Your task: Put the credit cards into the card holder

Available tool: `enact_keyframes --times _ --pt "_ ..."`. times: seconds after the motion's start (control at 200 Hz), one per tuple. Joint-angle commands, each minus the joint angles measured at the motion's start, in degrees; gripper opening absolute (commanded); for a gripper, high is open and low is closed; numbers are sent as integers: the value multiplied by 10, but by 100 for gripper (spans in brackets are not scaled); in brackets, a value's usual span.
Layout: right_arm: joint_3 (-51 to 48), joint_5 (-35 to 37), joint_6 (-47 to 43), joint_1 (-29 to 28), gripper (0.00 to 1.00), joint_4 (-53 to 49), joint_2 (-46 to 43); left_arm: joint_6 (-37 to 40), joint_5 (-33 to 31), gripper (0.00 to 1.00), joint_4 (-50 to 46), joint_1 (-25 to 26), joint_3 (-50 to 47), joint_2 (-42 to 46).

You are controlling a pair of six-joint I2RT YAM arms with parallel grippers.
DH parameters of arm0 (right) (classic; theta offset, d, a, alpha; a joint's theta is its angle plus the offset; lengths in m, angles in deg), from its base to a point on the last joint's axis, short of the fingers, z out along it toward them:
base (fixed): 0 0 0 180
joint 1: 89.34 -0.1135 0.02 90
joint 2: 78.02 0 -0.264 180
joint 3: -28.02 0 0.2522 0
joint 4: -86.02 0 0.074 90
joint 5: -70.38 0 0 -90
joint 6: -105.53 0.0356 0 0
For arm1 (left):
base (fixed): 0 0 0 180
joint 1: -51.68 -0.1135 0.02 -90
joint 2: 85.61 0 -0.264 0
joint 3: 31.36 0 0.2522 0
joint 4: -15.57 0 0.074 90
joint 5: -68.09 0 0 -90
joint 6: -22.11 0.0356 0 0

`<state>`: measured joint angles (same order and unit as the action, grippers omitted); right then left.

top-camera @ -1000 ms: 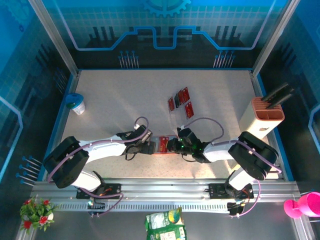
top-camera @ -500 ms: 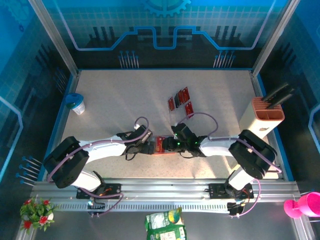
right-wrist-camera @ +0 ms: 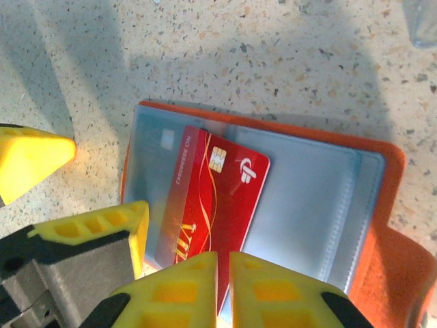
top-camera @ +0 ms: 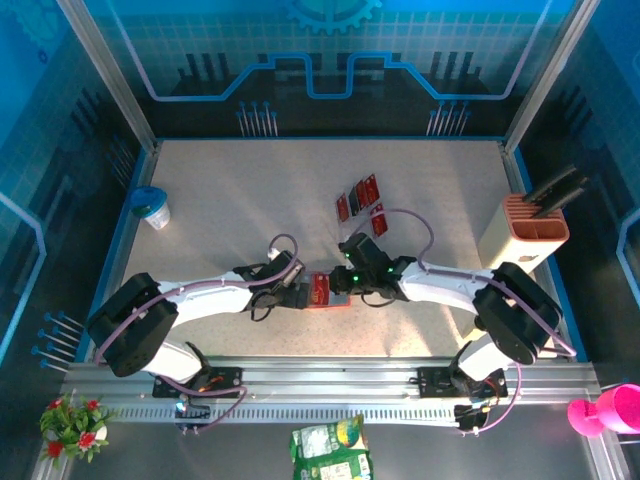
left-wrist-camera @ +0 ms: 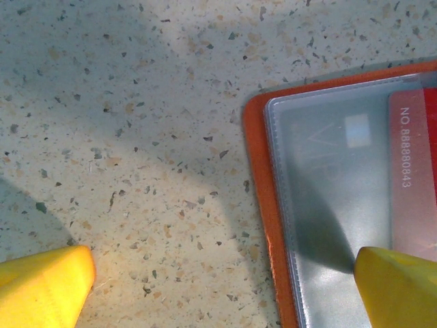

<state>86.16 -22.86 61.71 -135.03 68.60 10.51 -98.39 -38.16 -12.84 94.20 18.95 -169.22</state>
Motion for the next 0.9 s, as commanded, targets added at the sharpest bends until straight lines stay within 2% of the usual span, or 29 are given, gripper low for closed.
enact_keyframes --times 0.0,0.31,0.56,0.745,0.89 --pt "23 -2 -16 -6 12 -28 26 -7 3 99 4 2 -20 -7" --pt "88 1 -30 -24 9 -54 105 -8 3 99 7 1 -24 -1" --pt "132 -25 -25 -38 6 -51 166 -15 -1 99 -4 1 -25 33" --pt "142 -46 -18 -39 6 -35 156 -28 -19 99 -16 -5 -34 92" --pt "138 -34 -20 -34 6 -43 116 -41 -26 99 -25 -20 -46 122"
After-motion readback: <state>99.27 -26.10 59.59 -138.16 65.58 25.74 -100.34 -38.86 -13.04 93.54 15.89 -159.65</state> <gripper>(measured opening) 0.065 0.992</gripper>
